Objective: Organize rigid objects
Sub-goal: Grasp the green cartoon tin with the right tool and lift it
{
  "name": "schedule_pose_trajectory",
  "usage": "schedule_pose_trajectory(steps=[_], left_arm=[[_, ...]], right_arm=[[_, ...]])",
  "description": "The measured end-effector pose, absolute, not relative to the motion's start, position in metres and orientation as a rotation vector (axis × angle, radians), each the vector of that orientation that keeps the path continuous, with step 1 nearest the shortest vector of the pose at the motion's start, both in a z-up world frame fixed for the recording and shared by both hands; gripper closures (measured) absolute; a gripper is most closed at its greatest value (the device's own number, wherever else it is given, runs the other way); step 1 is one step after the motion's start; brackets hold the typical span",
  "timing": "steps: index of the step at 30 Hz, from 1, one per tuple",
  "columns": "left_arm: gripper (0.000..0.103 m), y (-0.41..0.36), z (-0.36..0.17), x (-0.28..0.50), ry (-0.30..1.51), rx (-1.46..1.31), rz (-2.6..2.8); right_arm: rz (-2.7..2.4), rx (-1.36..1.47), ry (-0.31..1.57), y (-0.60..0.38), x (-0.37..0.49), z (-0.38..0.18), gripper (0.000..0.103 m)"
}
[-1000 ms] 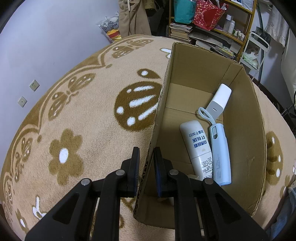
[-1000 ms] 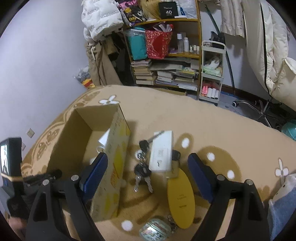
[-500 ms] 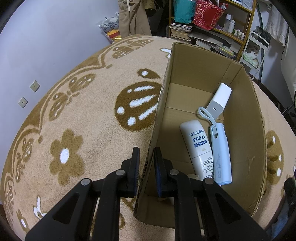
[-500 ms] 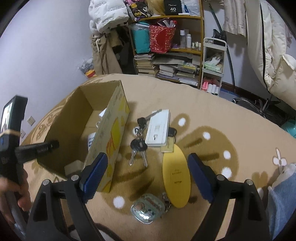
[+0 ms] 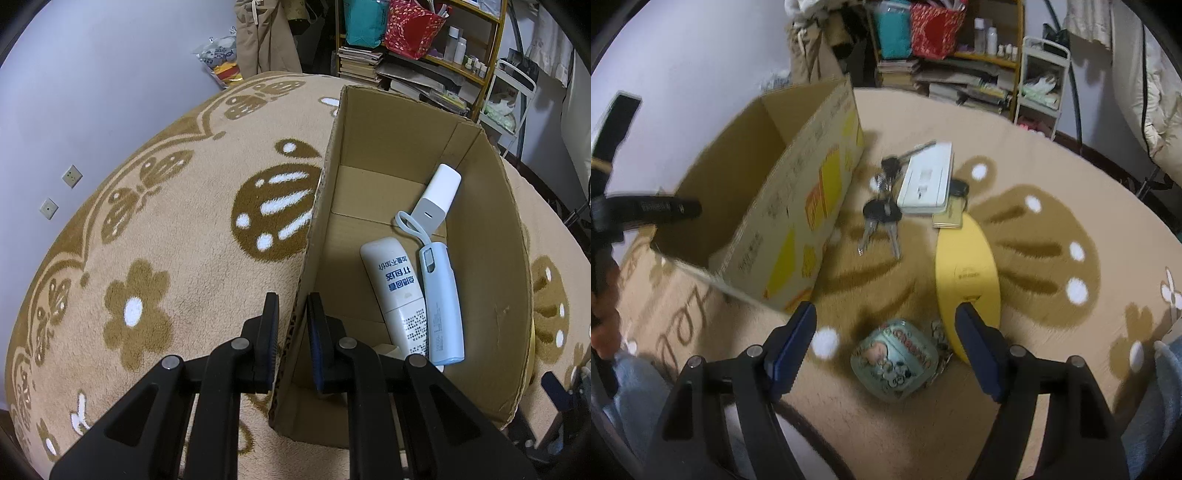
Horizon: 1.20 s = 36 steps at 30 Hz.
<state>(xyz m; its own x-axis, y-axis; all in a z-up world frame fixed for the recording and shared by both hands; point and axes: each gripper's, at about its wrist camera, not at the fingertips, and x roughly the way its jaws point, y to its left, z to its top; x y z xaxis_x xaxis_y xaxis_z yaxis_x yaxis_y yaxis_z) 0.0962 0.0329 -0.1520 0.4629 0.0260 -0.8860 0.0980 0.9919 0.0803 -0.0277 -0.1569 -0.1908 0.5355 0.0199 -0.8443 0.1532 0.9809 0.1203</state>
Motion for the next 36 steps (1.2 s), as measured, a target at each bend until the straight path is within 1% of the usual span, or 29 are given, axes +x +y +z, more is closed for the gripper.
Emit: schedule_pose_trajectory(steps=[18, 19, 21, 24, 30, 36], left_arm=[[0.088, 0.032, -0.151, 0.096, 1.092, 0.122, -0.047], [0.088, 0.032, -0.151, 0.096, 1.092, 0.122, -0.047], [0.088, 0.032, -0.152, 0.096, 1.092, 0.121, -0.047], [0.088, 0.032, -0.151, 0.096, 1.093, 0.119, -0.047], [0.088, 0.031, -0.151, 0.097, 1.093, 0.124, -0.048], [0.088, 0.031, -0.151, 0.097, 1.093, 0.125, -0.048]], right_arm=[[-0.041, 0.172, 1.082, -0.153, -0.024, -0.22, 0.022], [-0.04, 0.168, 1.089, -0.153, -0.024, -0.221, 0.023], [-0.049, 0.156, 1.109, -0.152, -0.024, -0.227, 0.032], [-0.057, 0.149, 1.144, -0.154, -0.023, -0.236, 0.035], [-0.046, 0.17, 1.129, -0.151, -0.02, -0.232, 0.036], [-0.047, 0.195, 1.03, -0.151, -0.015, -0.21, 0.036]])
